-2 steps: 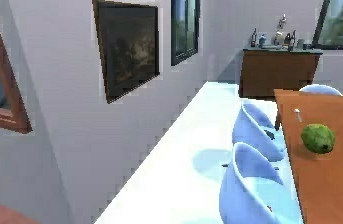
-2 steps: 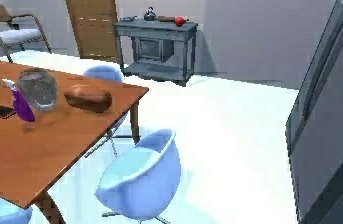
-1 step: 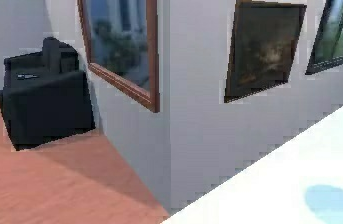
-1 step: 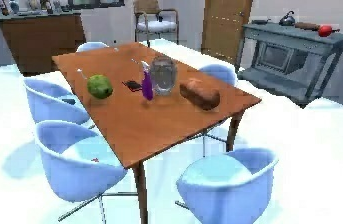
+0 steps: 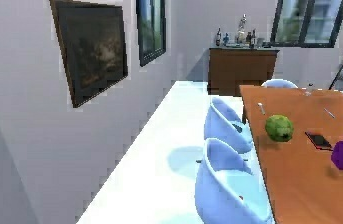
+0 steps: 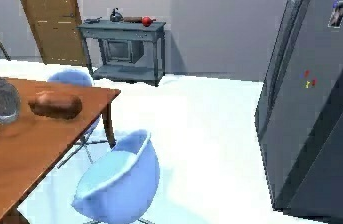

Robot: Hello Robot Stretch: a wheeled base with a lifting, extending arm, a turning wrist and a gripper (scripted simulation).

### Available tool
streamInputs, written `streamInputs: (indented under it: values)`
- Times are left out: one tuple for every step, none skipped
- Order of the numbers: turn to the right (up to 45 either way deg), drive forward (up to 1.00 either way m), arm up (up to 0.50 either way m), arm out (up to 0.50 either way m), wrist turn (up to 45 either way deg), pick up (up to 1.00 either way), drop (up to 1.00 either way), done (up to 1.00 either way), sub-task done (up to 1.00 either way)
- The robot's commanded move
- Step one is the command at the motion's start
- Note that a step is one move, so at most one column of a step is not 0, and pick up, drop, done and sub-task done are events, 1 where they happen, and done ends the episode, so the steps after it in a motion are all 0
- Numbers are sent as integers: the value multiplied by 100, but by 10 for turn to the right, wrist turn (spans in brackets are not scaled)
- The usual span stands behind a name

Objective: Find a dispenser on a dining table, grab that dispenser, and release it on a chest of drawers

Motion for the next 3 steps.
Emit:
streamInputs:
  values:
    - [0,65,0,0,0,0,0,0,0]
    - [-120,0,0,0,0,0,0,0,0]
    - [0,0,50,0,0,0,0,0,0]
